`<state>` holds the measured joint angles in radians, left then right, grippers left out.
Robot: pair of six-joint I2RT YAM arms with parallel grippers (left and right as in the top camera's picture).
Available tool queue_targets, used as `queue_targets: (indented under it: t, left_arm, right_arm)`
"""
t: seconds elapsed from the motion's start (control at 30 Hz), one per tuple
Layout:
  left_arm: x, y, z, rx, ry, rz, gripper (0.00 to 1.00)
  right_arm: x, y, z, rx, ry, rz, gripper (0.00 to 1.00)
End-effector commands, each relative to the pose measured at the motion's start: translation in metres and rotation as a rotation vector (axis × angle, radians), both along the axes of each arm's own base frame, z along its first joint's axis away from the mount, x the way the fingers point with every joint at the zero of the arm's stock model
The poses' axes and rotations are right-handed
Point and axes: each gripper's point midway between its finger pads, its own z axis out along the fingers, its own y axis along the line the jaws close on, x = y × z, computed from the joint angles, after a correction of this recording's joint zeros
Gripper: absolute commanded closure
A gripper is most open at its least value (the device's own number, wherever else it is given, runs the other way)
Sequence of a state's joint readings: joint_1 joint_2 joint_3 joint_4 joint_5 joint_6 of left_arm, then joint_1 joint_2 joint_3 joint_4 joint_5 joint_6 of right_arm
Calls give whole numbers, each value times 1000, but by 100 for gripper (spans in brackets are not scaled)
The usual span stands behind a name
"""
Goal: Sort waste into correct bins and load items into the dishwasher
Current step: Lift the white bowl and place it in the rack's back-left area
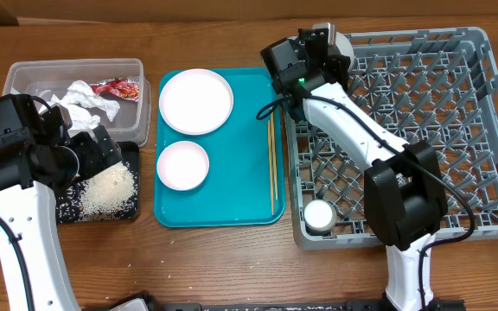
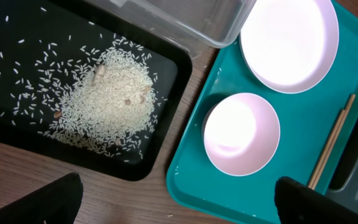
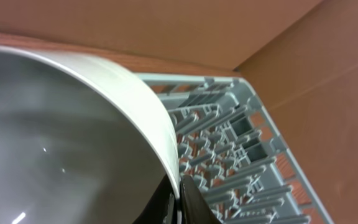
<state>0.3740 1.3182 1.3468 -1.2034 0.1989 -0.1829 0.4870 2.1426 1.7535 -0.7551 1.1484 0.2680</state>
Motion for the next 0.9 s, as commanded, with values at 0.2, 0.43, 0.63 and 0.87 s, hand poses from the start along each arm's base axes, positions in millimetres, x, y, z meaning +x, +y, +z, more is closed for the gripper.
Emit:
queue_targets:
  t: [0.2, 0.43, 0.63, 0.87]
  left_arm:
    - [1, 0, 5, 5, -21, -9, 0]
    - [1, 0, 5, 5, -21, -9, 0]
    - [1, 0, 5, 5, -21, -9, 0]
    - [1, 0, 5, 5, -21, -9, 0]
  right_arm:
    - [-11, 24, -16, 114, 11, 24, 96]
    - [-22, 60, -16, 111, 19, 99, 44]
    - [-29, 74, -5, 132, 54, 138, 28]
    - [-42, 115, 7, 434, 179, 281, 24]
